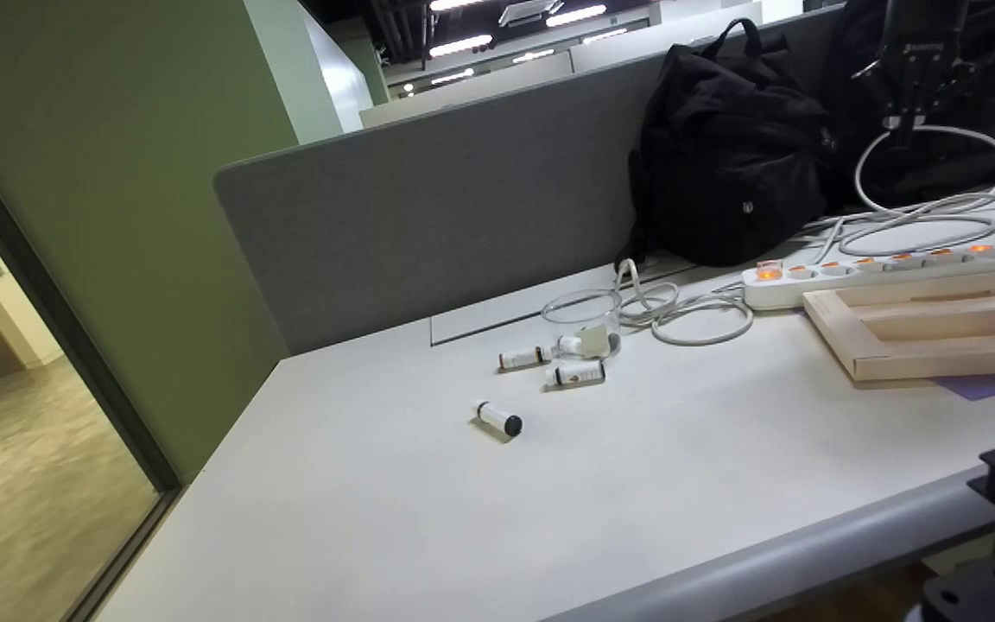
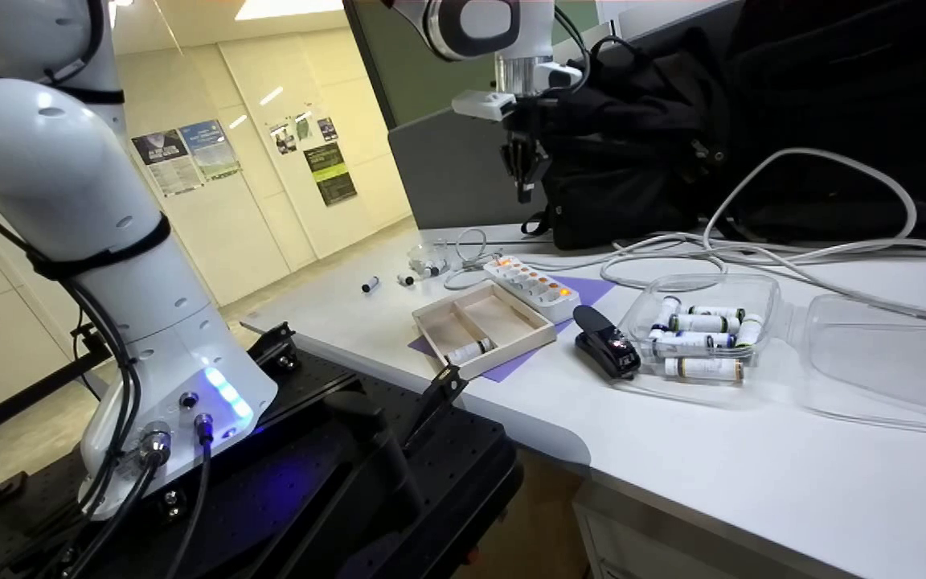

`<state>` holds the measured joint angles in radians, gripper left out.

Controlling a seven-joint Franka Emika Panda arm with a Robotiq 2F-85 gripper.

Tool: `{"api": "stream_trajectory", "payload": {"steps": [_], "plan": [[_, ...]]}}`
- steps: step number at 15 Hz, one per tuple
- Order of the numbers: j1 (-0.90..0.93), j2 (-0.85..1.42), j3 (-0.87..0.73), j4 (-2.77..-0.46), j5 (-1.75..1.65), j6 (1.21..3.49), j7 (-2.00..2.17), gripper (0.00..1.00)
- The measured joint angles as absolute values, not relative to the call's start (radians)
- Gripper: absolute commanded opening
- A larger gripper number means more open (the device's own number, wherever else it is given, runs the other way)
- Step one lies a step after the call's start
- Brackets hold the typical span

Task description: Turn on the third switch on the extension cord

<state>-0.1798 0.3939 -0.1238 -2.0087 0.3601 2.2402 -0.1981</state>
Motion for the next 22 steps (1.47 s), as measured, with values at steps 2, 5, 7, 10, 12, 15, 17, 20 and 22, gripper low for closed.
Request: {"api": "stream_trajectory", "payload": {"steps": [2, 5, 7, 10, 12, 15, 17, 20, 22], "plan": [[-0.181, 0.412, -0.132, -1.98, 0.315, 2.199, -0.166, 0.01], [-0.182, 0.413, -0.134, -1.972, 0.311, 2.187, -0.159, 0.01], [-0.182, 0.413, -0.134, -1.971, 0.311, 2.186, -0.158, 0.0], [-0.185, 0.422, -0.125, -1.972, 0.312, 2.193, -0.16, 0.0], [-0.186, 0.448, -0.116, -1.971, 0.323, 2.22, -0.158, 0.0], [-0.188, 0.511, -0.102, -1.958, 0.339, 2.273, -0.153, 0.0], [-0.188, 0.557, -0.095, -1.943, 0.337, 2.301, -0.148, 0.0], [-0.188, 0.619, -0.089, -1.913, 0.331, 2.321, -0.131, 0.0], [-0.188, 0.652, -0.089, -1.89, 0.331, 2.321, -0.12, 0.0]]}}
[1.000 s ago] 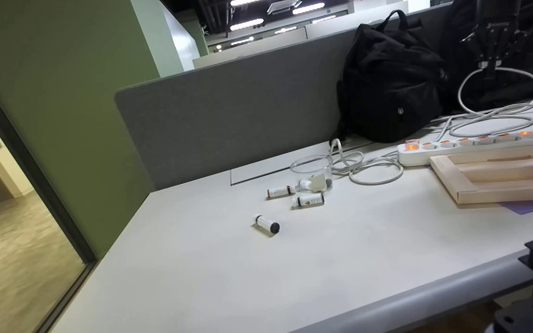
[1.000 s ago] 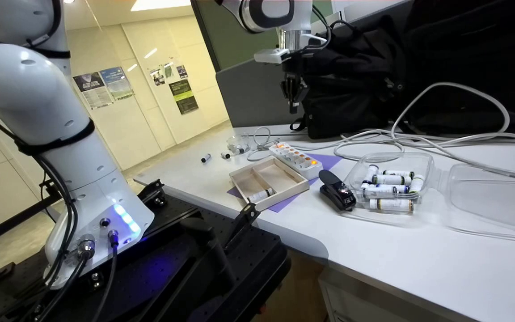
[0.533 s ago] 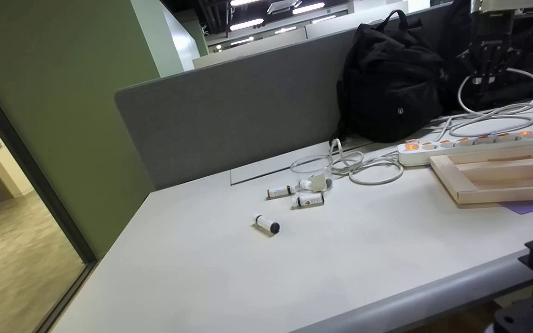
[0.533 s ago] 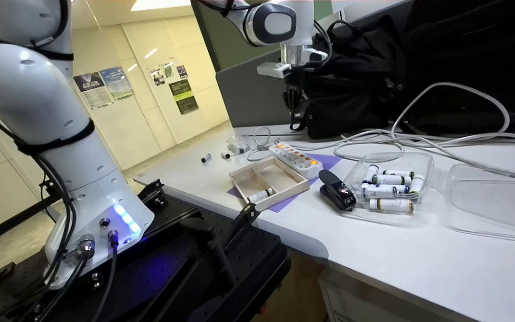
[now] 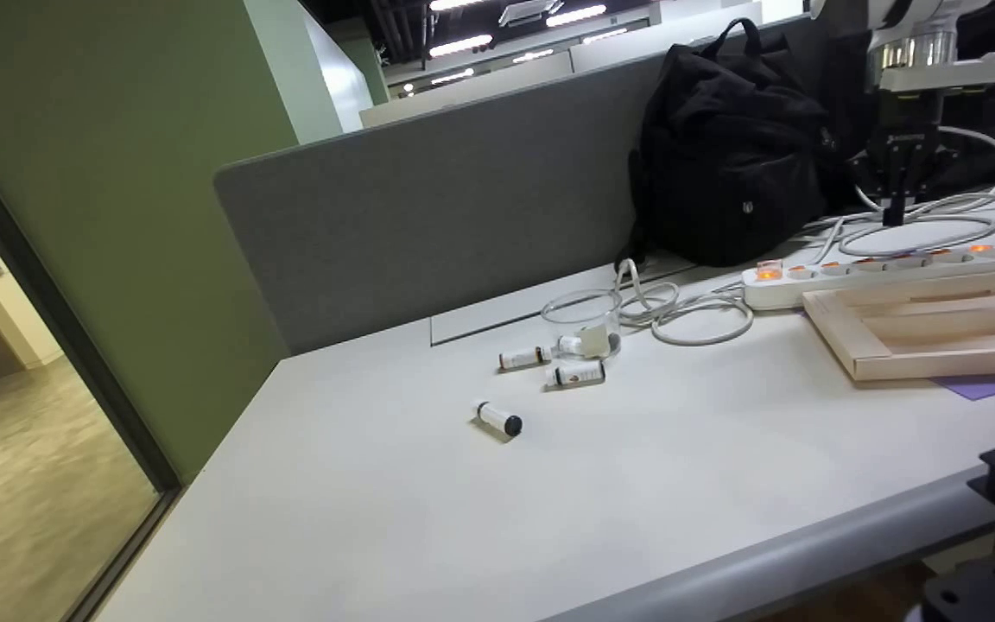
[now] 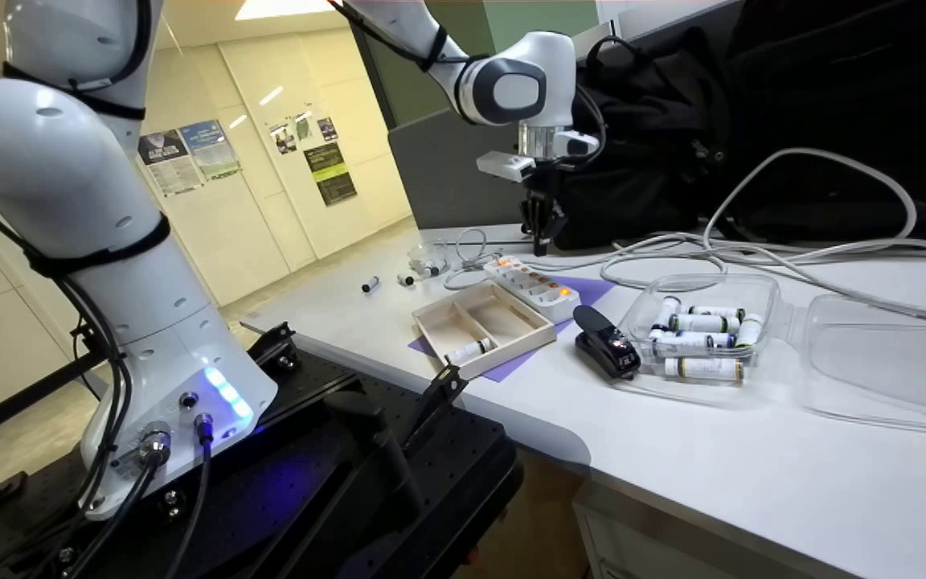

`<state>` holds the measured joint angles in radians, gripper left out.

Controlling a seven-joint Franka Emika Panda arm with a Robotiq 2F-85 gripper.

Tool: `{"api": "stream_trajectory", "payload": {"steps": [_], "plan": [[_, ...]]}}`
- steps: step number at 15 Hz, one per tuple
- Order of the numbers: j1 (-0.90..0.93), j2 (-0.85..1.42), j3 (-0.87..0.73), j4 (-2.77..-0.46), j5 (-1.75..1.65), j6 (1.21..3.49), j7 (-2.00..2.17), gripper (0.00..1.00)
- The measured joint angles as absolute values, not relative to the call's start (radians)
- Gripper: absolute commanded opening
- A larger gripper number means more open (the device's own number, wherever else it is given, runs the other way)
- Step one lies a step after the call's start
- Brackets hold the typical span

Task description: Turn on the third switch on the extension cord

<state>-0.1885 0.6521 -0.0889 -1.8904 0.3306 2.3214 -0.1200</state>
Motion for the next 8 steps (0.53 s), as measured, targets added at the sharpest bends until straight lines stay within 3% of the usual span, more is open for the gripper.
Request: {"api": "stream_trajectory", "payload": {"steps": [8], "plan": [[-0.195, 0.725, -0.093, -1.826, 0.293, 2.316, -0.073, 0.0]]}}
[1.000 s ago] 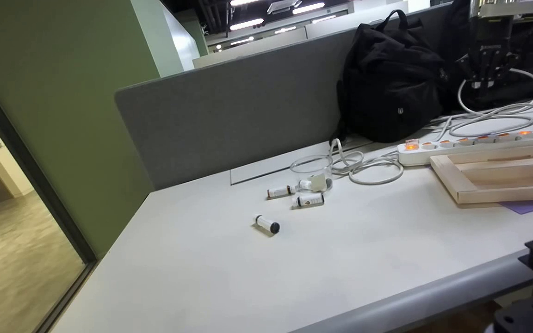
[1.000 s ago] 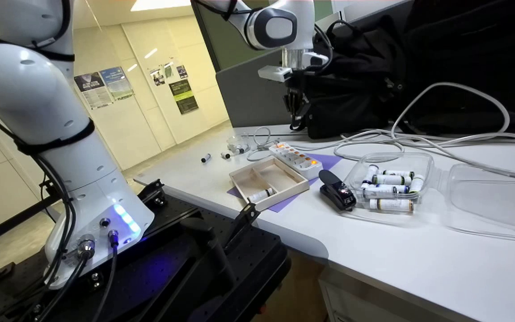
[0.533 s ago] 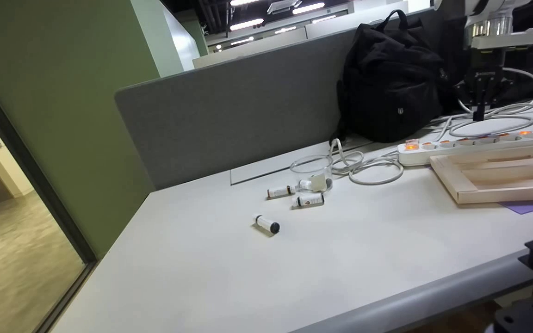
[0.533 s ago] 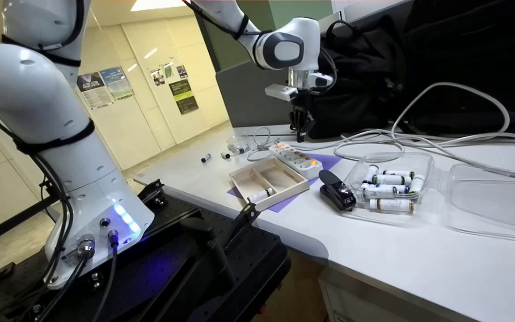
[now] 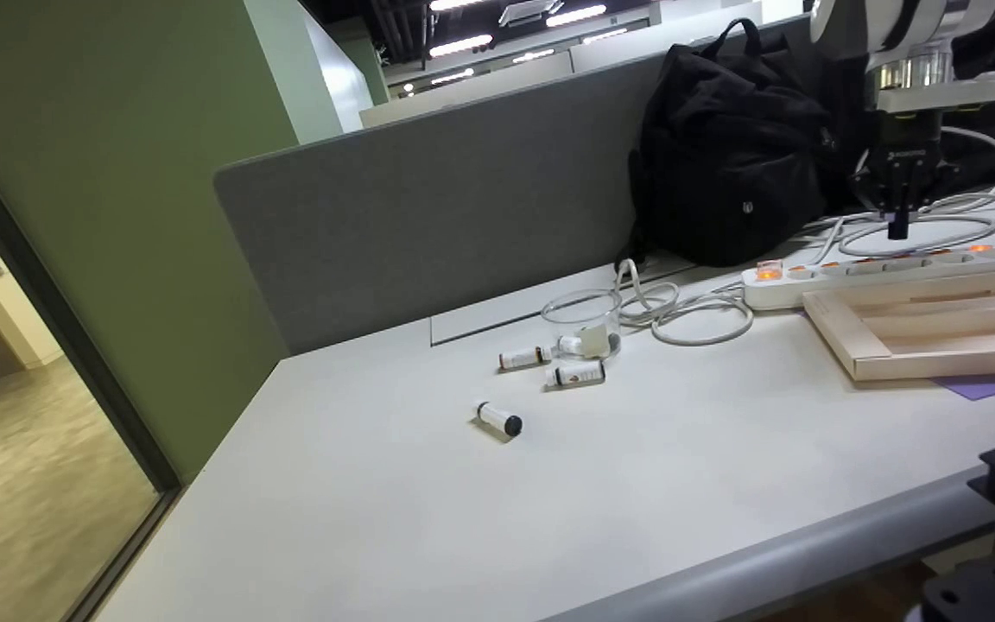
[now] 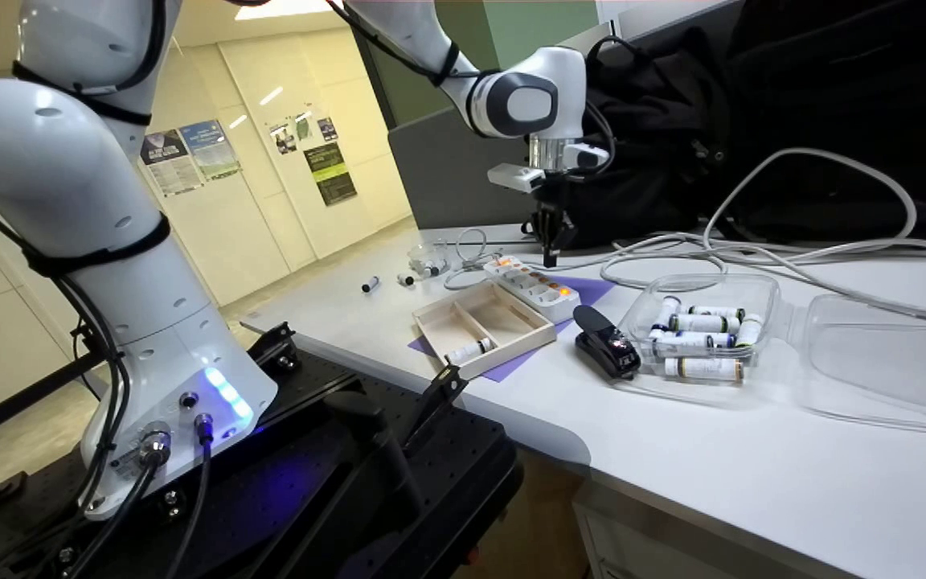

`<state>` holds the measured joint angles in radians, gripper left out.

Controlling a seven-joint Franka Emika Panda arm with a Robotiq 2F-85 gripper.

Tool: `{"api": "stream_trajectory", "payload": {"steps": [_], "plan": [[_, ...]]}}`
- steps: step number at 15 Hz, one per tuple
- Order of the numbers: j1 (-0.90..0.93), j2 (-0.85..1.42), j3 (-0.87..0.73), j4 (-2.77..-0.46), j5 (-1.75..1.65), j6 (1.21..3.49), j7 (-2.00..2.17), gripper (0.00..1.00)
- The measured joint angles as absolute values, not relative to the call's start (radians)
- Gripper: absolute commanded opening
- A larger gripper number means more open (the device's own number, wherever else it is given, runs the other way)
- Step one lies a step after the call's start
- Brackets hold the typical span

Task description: Turn on the third switch on the extension cord

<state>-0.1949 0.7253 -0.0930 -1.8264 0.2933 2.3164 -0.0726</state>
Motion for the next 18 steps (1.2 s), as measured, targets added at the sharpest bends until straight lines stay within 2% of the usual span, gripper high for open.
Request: {"api": "stream_trajectory", "payload": {"steps": [18], "plan": [[-0.189, 0.726, -0.097, -1.841, 0.252, 2.279, -0.058, 0.0]]}}
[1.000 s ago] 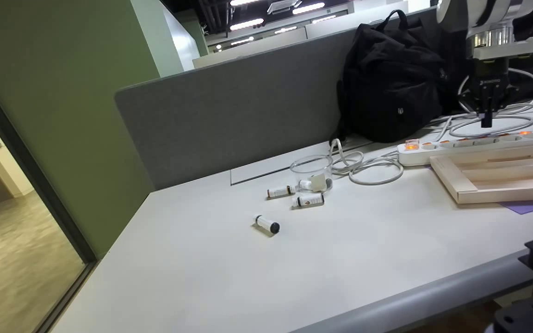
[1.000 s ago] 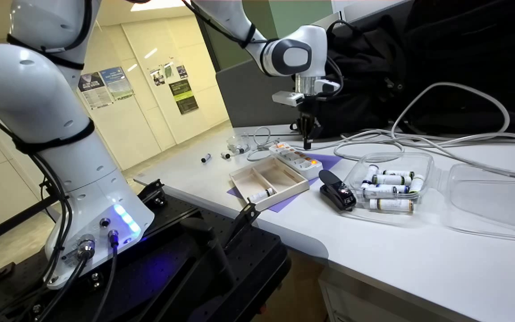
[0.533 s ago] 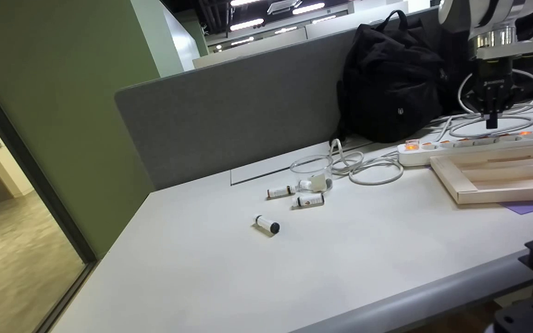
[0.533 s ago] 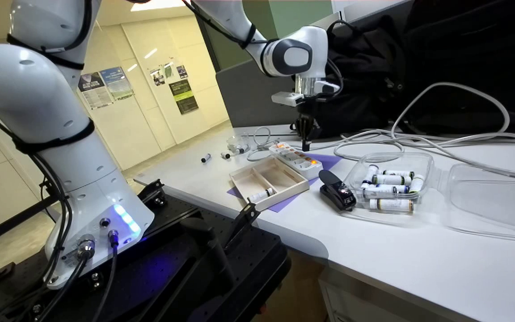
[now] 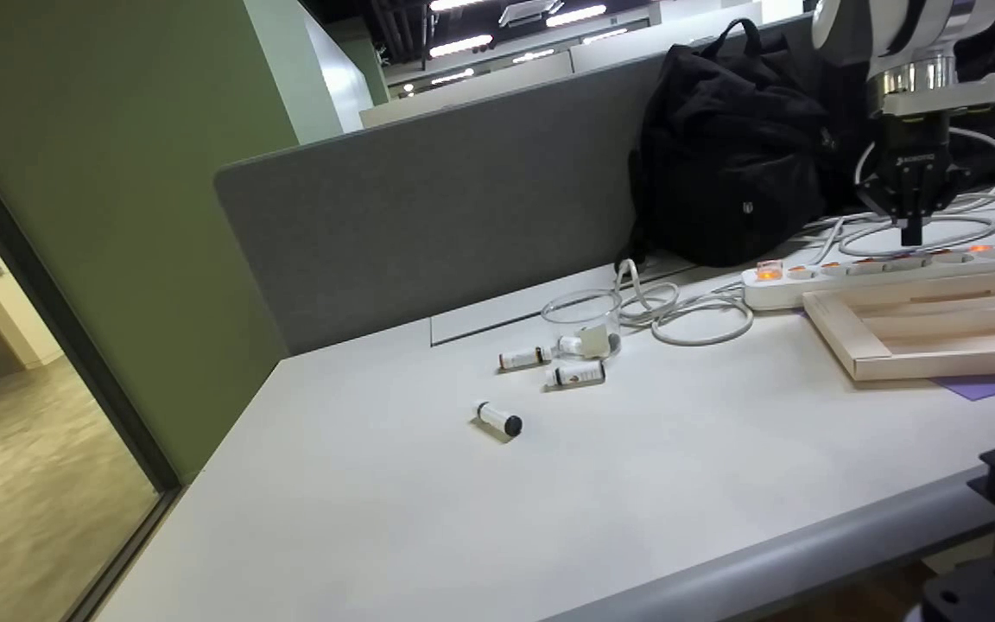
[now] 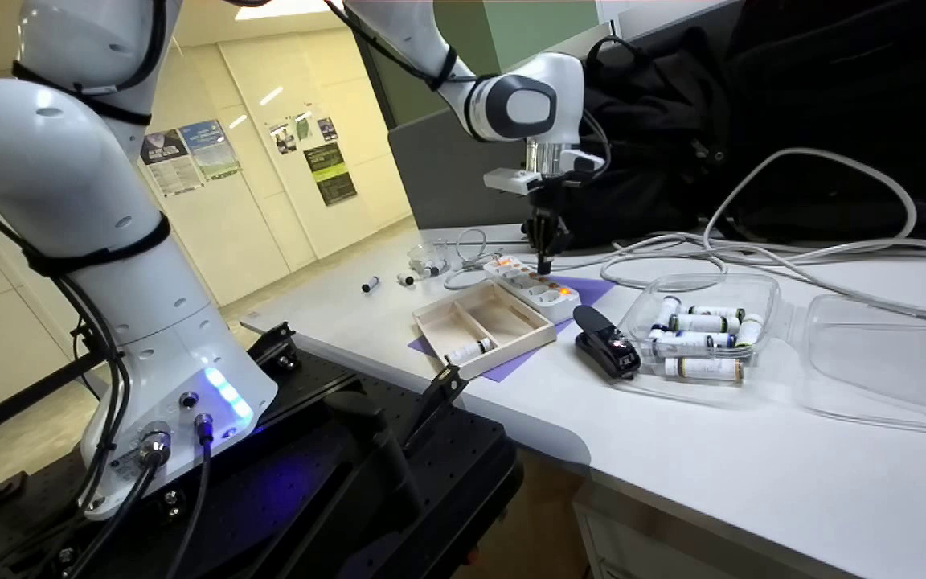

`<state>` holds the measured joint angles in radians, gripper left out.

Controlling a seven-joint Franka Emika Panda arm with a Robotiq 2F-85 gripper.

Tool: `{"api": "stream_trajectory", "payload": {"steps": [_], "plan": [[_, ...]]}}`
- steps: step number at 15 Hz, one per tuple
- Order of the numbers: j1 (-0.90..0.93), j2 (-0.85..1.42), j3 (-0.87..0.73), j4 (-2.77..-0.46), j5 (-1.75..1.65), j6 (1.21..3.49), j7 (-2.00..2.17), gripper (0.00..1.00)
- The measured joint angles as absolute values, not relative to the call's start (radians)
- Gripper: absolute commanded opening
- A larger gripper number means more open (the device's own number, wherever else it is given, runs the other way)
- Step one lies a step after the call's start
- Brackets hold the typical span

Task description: Turn on the third switch on the extension cord

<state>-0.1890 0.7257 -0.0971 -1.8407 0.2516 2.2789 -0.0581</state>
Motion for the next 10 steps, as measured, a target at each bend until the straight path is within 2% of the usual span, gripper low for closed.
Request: {"api": "stream_trajectory", "payload": {"steps": [10], "plan": [[-0.188, 0.736, -0.082, -1.85, 0.252, 2.282, -0.058, 0.0]]}}
